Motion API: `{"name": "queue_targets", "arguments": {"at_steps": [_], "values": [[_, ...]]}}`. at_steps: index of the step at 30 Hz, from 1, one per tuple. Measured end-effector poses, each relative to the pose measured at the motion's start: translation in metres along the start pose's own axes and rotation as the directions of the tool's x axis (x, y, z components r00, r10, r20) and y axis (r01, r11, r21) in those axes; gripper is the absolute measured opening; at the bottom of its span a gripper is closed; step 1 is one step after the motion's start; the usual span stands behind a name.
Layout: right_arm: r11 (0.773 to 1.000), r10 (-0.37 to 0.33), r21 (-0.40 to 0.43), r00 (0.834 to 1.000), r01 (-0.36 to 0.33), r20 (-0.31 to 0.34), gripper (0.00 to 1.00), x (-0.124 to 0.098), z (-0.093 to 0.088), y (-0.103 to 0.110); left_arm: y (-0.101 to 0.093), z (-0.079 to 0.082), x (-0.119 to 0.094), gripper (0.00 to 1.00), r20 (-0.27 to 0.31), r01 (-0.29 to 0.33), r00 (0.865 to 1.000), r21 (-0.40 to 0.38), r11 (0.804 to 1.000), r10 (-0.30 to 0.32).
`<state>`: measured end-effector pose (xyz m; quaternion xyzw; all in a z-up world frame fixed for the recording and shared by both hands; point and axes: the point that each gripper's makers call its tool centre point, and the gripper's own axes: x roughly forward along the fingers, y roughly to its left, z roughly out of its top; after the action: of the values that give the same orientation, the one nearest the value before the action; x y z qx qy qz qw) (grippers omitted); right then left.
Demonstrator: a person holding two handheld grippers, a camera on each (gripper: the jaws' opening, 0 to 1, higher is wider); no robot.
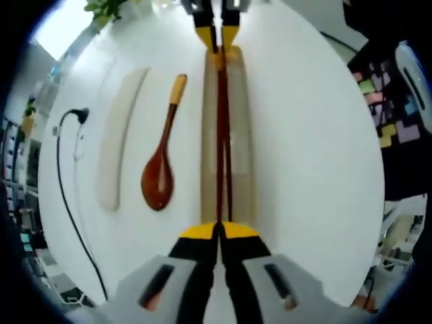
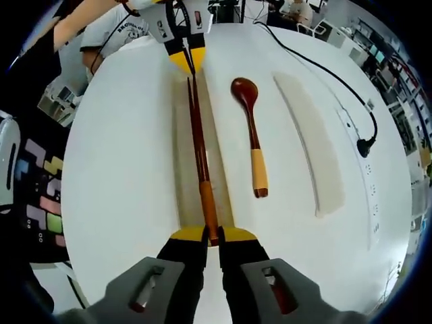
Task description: Arrange the utensils inside the cutlery case until each visible utensil rests in its matching compartment.
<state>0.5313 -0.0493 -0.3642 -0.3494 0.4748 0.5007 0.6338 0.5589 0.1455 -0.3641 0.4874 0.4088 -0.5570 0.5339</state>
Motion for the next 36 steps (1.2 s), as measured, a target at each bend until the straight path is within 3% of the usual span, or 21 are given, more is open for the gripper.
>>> {"name": "queue_targets", "arguments": {"at_steps": [15, 27, 36], "values": [[1.000, -0.025, -0.017, 0.999, 0.025, 0.022, 0.10, -0.004, -0.004, 0.000, -0.001, 0.000, -0.005, 0.03, 0.011, -0.018, 1.000, -0.001, 1.000, 0.018], [0.999, -0.037, -0.028, 0.999, 0.038, 0.030, 0.11, -0.010, -0.006, 0.003, -0.002, 0.007, -0.014, 0.23, 0.082, -0.070, 0.994, 0.043, 0.997, 0.066], [0.997, -0.065, -0.034, 0.997, 0.067, 0.045, 0.12, -0.018, -0.003, 0.004, 0.000, 0.004, -0.018, 0.25, 0.091, -0.101, 0.991, 0.035, 0.994, 0.098]]}}
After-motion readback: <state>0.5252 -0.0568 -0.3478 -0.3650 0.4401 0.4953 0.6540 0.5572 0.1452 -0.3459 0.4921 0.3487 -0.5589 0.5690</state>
